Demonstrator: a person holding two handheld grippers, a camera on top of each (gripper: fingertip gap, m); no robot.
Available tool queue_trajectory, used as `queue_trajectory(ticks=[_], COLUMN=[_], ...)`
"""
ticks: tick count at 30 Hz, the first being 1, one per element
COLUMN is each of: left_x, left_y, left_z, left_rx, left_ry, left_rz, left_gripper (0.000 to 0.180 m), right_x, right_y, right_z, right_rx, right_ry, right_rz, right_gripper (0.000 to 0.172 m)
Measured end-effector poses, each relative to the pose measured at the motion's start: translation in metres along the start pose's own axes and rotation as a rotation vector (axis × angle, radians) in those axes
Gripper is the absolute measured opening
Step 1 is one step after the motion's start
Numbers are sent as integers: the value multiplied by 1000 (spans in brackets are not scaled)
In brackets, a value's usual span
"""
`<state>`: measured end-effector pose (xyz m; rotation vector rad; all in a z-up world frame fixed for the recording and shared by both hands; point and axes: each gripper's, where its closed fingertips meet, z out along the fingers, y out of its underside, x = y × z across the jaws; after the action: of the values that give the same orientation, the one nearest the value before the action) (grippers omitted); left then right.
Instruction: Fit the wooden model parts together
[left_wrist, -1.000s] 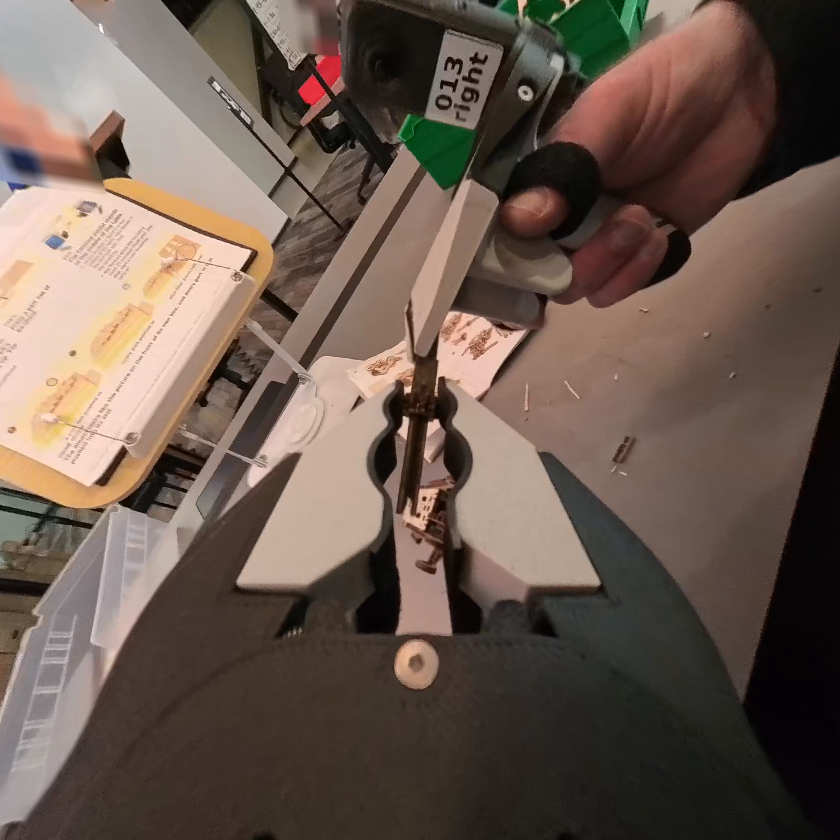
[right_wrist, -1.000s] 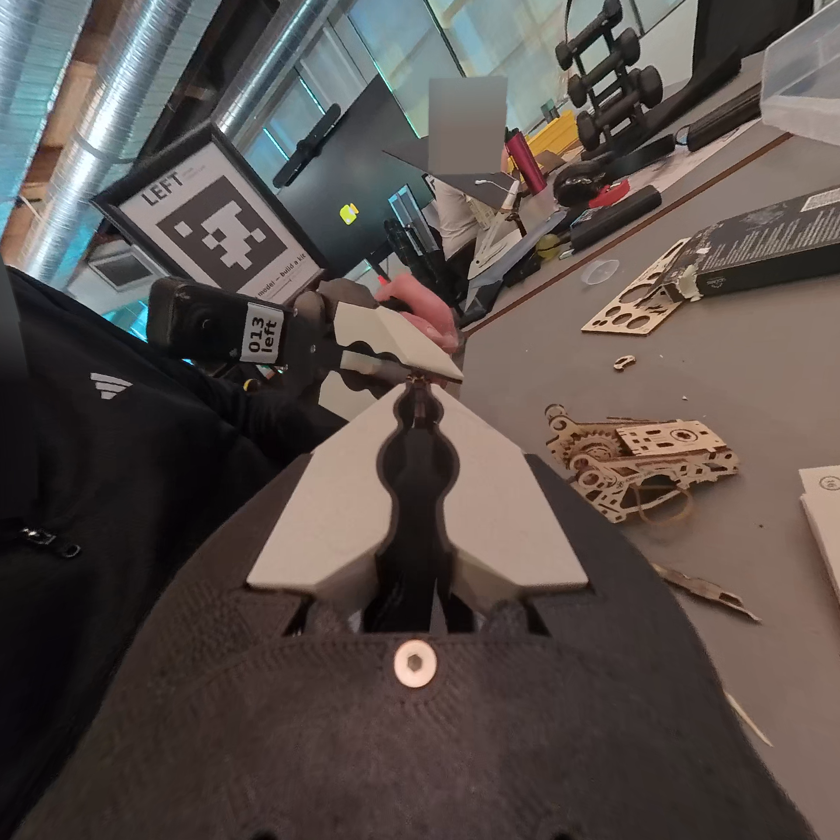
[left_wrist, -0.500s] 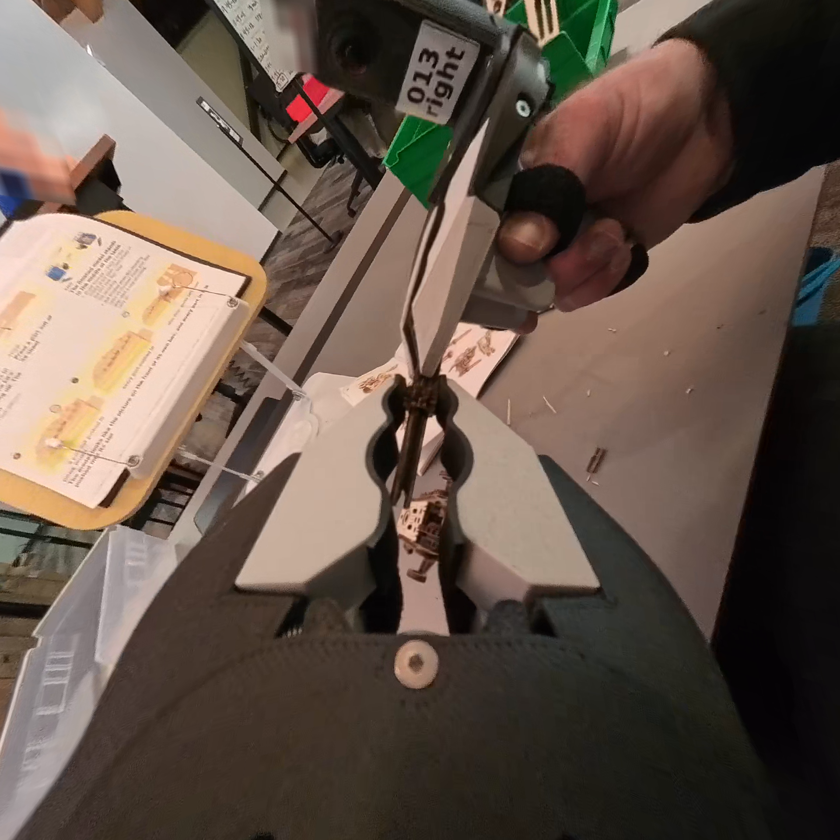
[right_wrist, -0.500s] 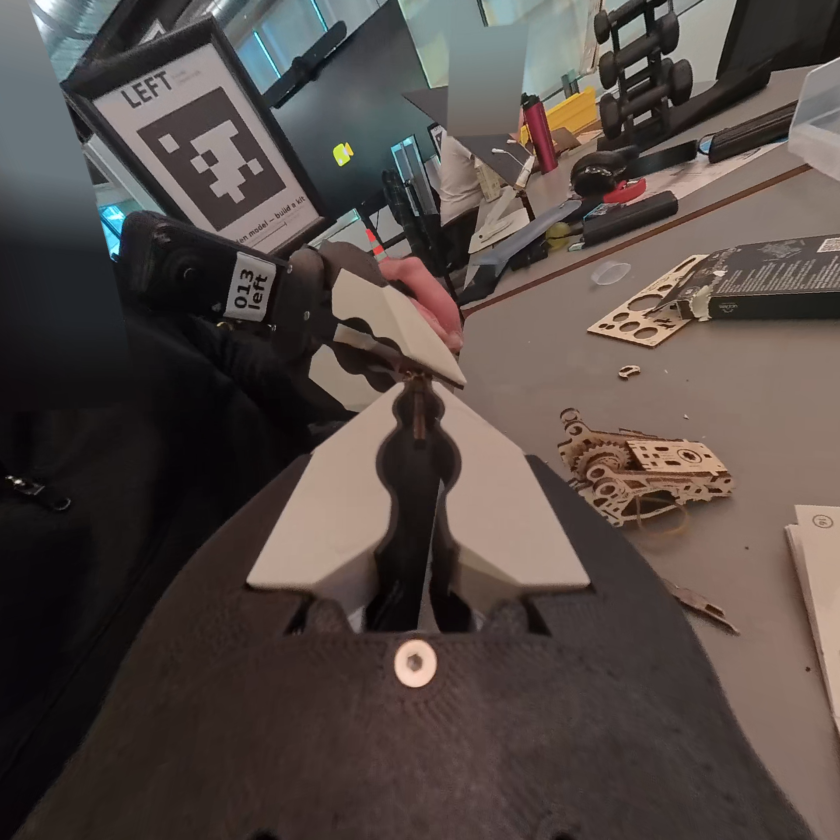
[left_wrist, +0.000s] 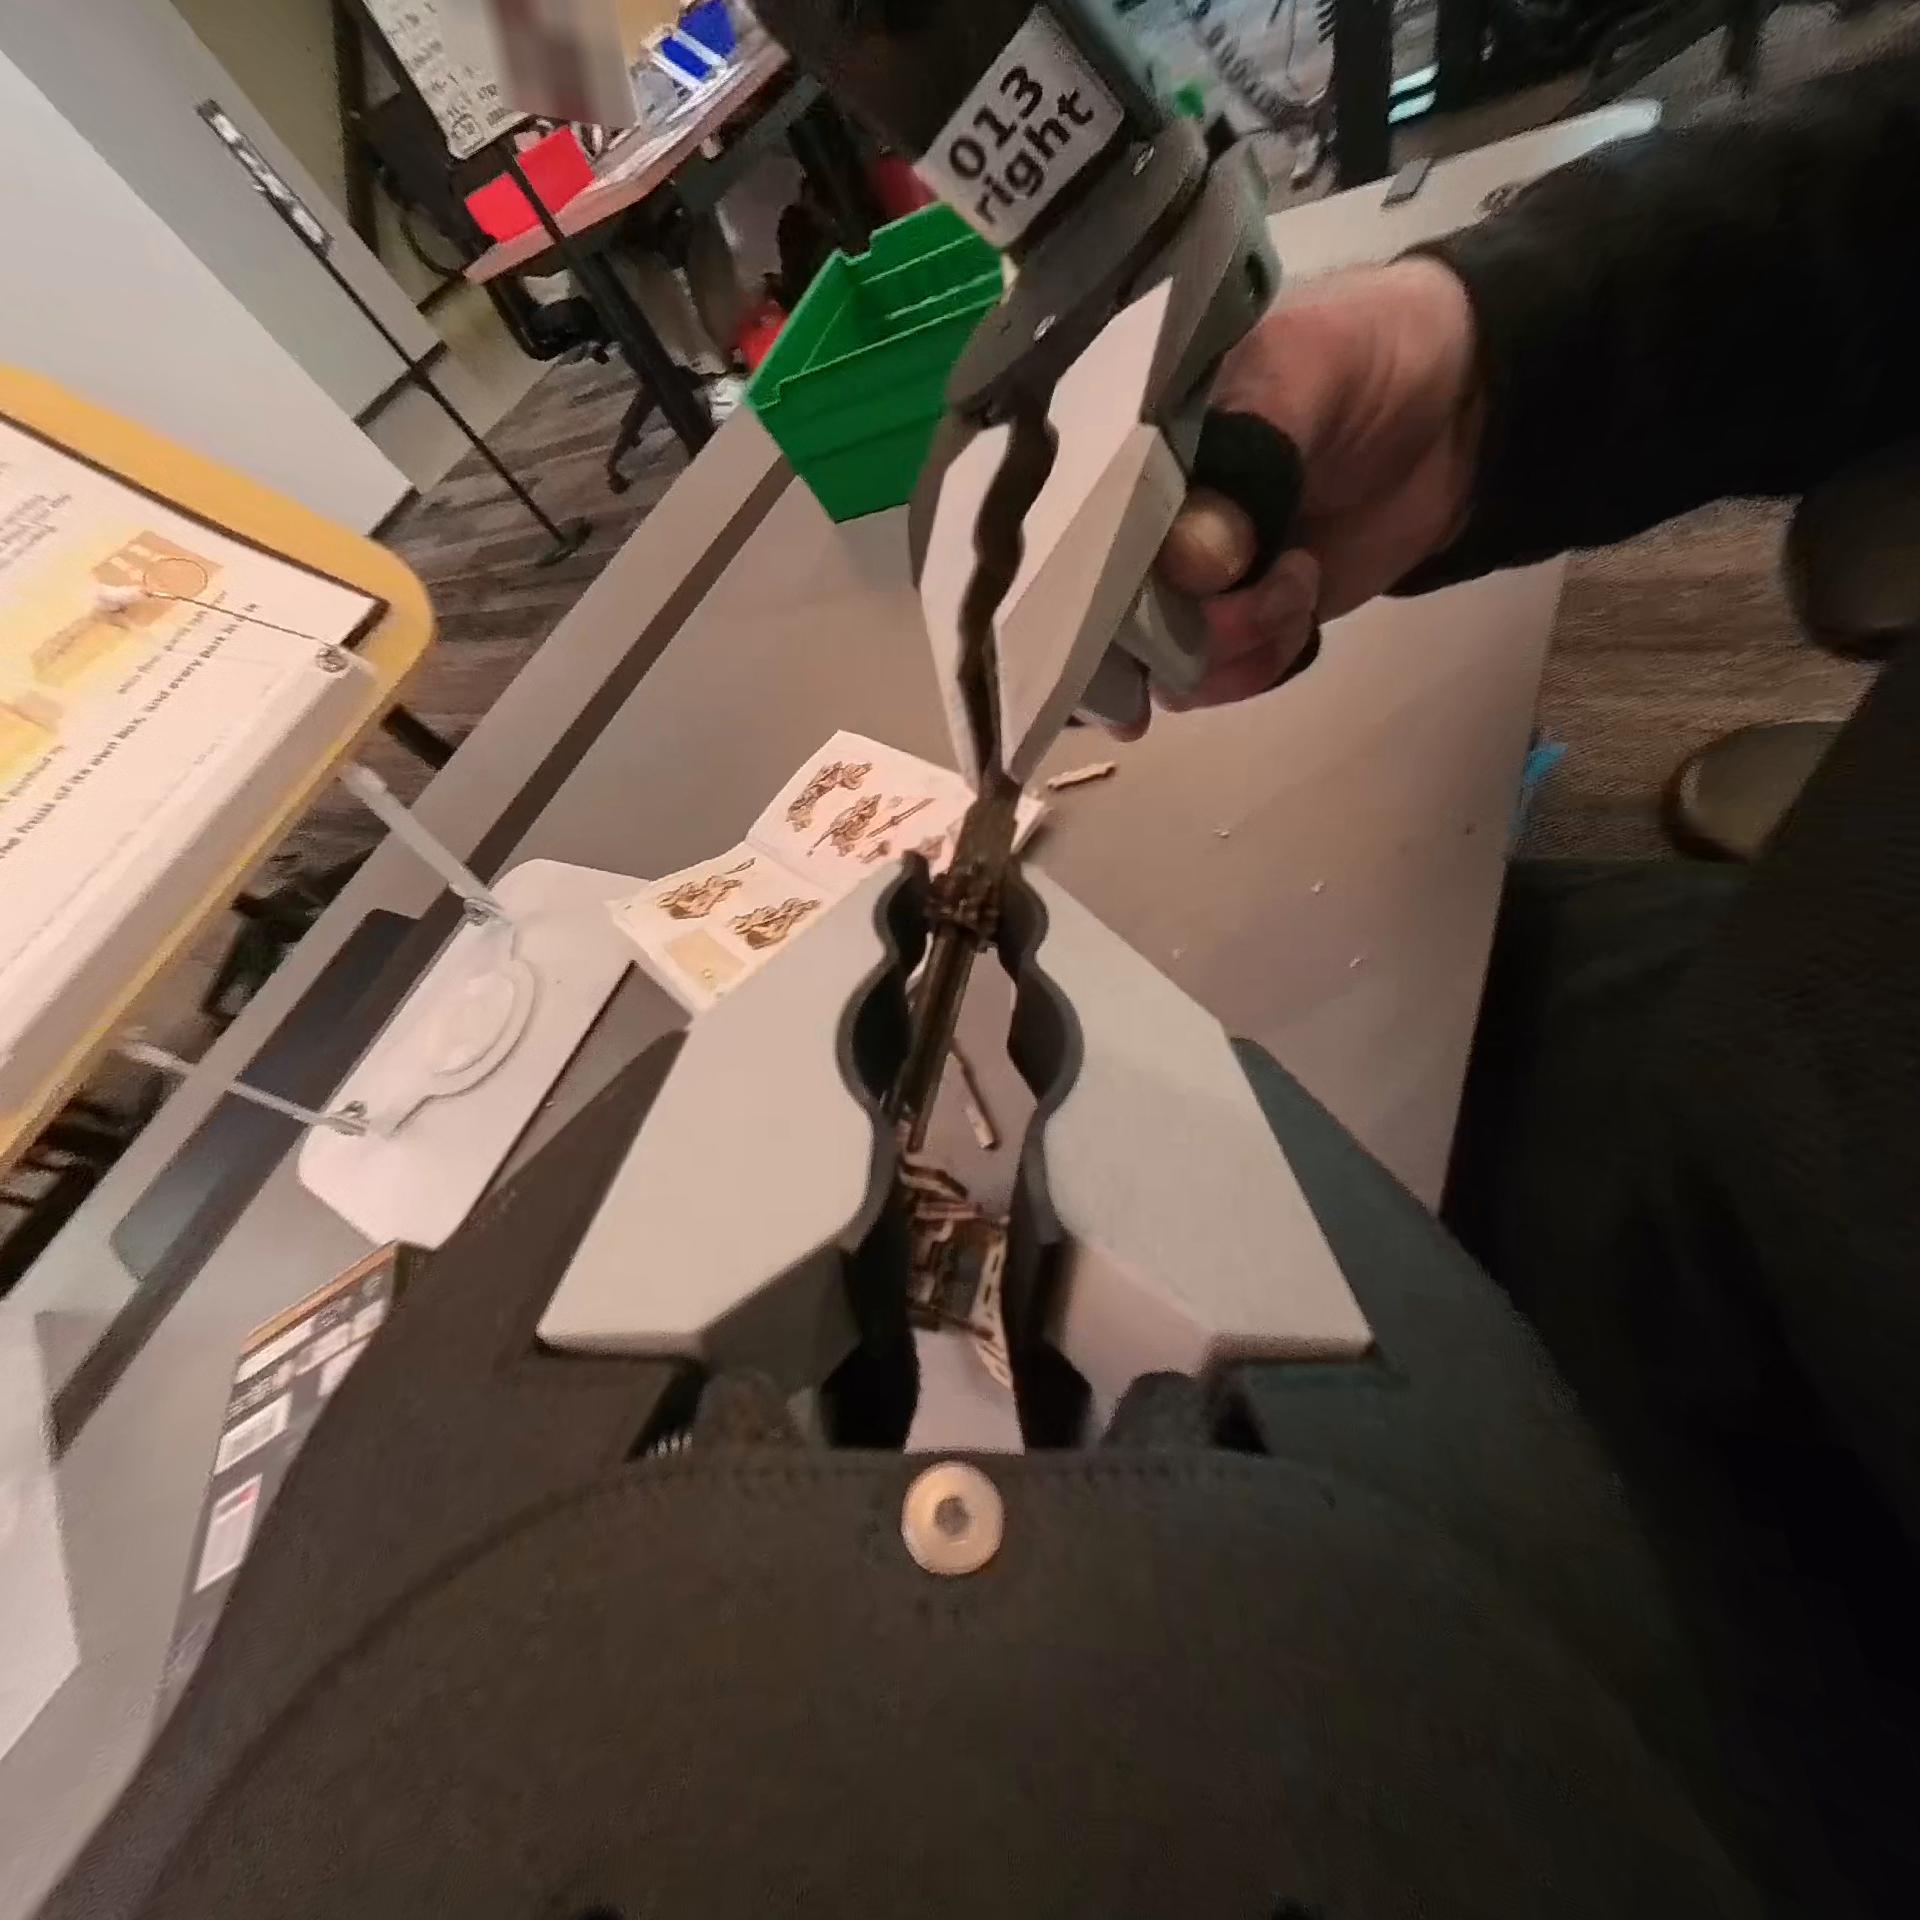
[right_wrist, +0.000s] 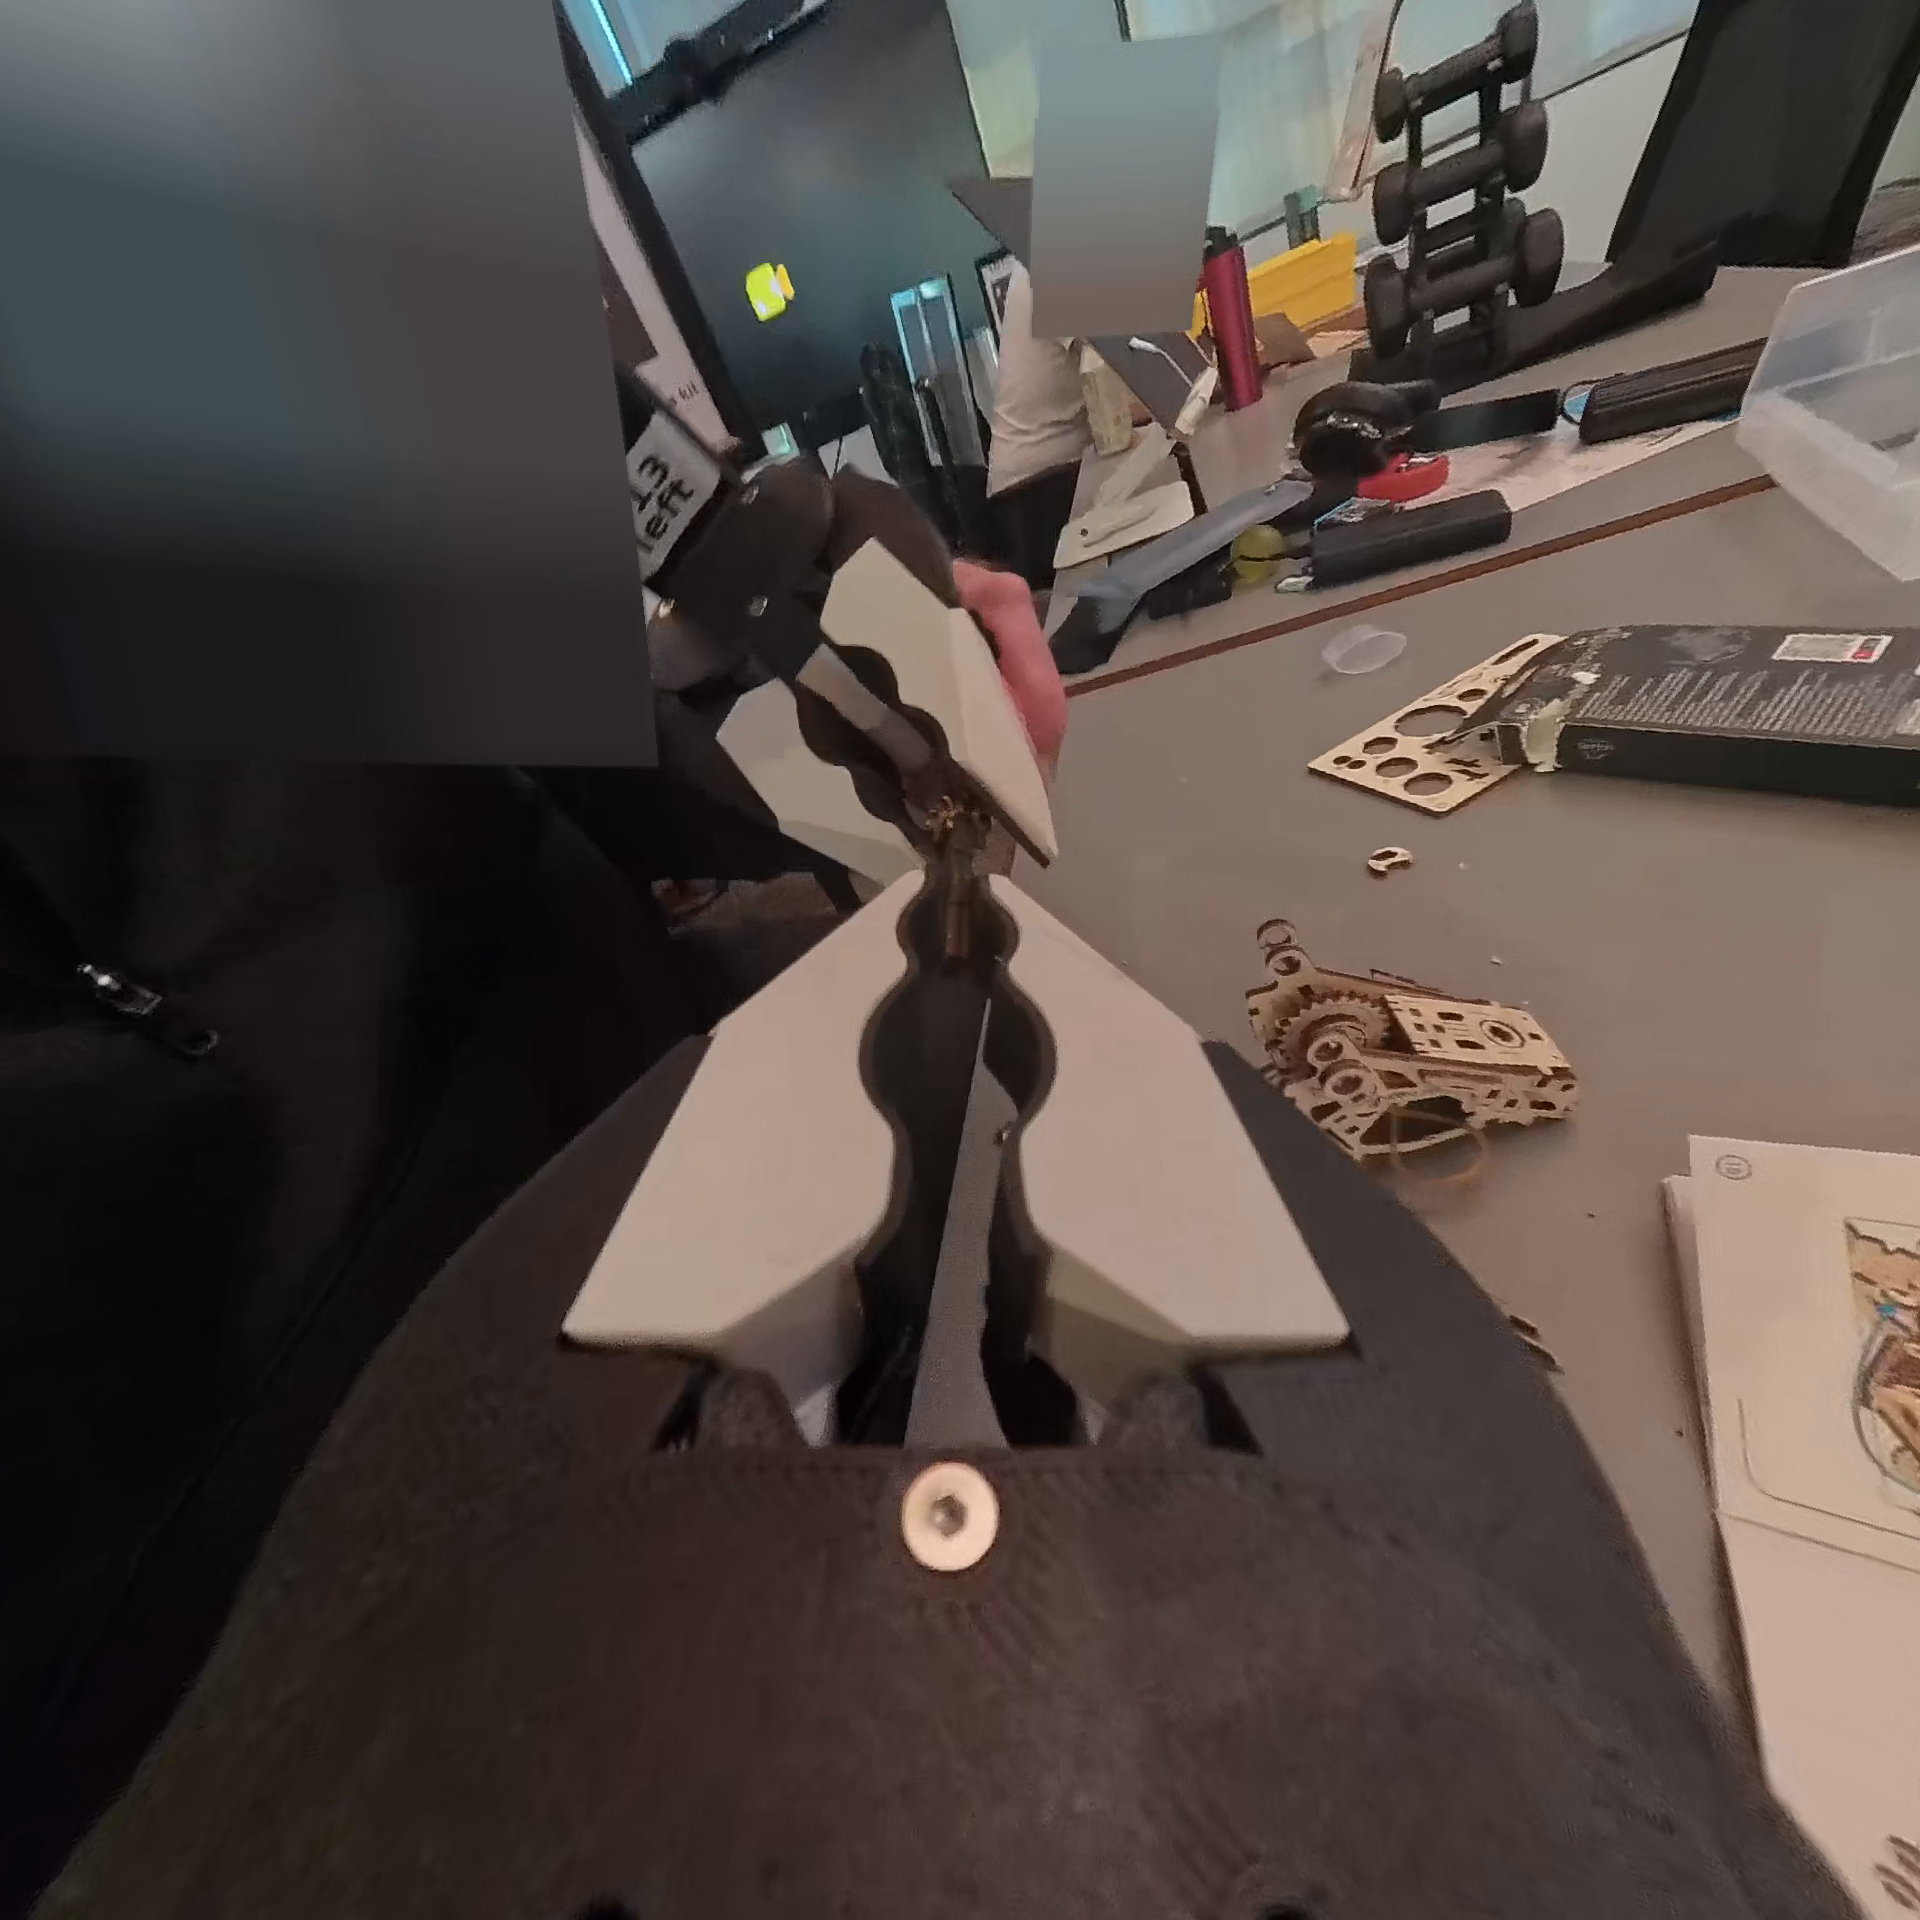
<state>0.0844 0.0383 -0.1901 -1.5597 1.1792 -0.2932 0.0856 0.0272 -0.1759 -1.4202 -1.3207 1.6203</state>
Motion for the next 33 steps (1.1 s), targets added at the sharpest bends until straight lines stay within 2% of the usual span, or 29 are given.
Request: queue_trajectory(ticks=[3,7,8,12,14,17,22,25,33], left_x=[-1,-4,-10,2,5,8,7,6,21], left_y=[1,6,3,4,-1,2,16,18,12], left_z=[-1,-3,-6,0,2,4,10,12,6], left_rx=[6,-35,-8,-67,-75,-142,-246,-253,-195], left_ry=[34,113,109,163,179,167,148,114,229], left_rz=[-32,-152,-190,-133,-144,-105,-76,14,-38], left_gripper=[12,12,12,12,12,12,17,8,7], right_x=[1,7,9,13,17,26,33,33,15], right_y=[-1,-2,-2,2,11,22,26,22,24], right_z=[-5,-8,-11,0,5,6,5,7,6], right_rx=[-12,-72,-110,-353,-479,-653,-773,-768,-706], right_ry=[37,158,206,358,394,454,539,569,520], right_rz=[-63,-272,-351,-628,-740,-827,-895,-919,-886], right_gripper=[1,5,11,26,23,5,0,0,1])
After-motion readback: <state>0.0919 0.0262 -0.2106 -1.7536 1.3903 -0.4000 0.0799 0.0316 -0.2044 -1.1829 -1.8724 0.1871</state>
